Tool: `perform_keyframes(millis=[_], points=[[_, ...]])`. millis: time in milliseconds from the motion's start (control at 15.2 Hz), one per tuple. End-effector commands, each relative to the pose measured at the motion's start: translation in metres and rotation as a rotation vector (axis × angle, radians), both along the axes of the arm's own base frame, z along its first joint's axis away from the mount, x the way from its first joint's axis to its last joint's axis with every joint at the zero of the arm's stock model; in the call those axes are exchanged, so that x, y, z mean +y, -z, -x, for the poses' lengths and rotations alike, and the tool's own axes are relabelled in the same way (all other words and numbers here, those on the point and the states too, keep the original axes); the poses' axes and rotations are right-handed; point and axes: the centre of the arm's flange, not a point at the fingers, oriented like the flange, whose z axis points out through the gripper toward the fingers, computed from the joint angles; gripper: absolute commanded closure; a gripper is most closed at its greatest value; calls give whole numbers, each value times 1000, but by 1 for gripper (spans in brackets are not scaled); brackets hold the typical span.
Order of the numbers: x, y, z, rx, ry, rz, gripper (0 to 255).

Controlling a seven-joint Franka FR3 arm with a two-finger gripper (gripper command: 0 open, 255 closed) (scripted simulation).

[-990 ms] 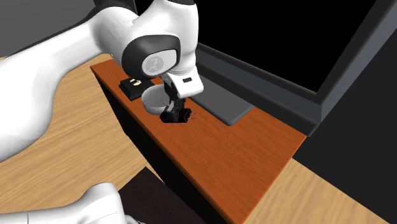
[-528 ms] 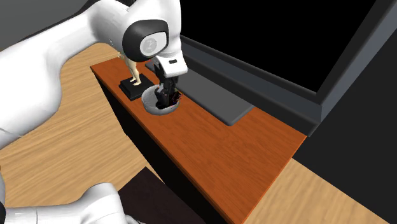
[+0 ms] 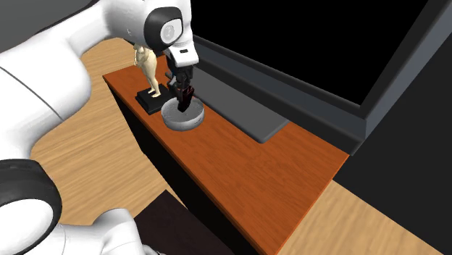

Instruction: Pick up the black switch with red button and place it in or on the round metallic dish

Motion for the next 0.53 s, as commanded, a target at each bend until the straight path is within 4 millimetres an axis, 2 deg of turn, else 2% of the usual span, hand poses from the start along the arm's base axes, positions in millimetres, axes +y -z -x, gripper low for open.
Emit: perform_keyframes(millis=[0,66,462], points=[[26,4,-12,-1,1,-2,255],[31,4,-15,-1,1,-2,255],[31,36,-15,-1,1,-2,255]])
